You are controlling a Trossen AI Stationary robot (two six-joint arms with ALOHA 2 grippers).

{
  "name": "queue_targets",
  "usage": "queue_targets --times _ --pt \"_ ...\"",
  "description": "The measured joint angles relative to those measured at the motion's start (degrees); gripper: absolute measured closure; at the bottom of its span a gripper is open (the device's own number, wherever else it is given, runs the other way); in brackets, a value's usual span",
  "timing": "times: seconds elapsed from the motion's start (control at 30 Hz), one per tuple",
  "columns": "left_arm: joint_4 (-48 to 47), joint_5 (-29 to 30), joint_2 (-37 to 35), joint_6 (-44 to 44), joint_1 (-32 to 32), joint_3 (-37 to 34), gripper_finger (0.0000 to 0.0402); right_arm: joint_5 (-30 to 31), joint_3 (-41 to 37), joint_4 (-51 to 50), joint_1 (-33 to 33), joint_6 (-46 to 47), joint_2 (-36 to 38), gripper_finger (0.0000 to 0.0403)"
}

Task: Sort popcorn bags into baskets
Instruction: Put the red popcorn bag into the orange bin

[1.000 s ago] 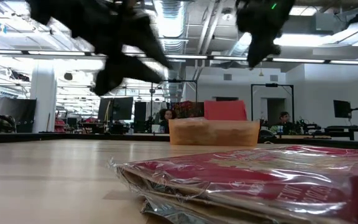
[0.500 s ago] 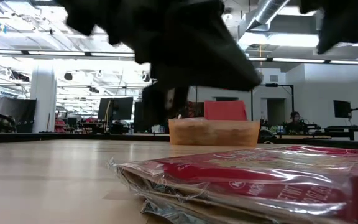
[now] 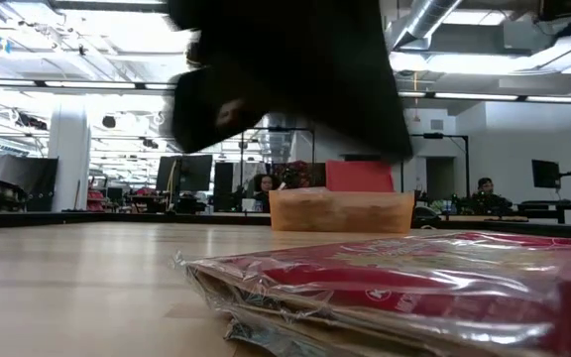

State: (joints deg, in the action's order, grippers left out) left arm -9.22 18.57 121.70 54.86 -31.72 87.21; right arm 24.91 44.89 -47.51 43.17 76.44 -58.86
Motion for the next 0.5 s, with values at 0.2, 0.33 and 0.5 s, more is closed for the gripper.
queue_targets --times 0.2,0.33,0.5 --pt "-3.67 -2.48 7.64 2.11 -0.36 7.81 0.0401 0.72 -0.11 0.59 2.19 0.11 -1.18 0.0305" --pt "-6.1 -2.7 10.34 3.73 0.41 10.17 0.0401 0.79 -0.13 0.61 2.33 0.11 -1.39 0.0305" --pt "-11.75 0.83 10.93 4.99 3.35 10.2 0.0401 2.26 -0.13 0.31 2.33 0.11 -1.41 0.0305"
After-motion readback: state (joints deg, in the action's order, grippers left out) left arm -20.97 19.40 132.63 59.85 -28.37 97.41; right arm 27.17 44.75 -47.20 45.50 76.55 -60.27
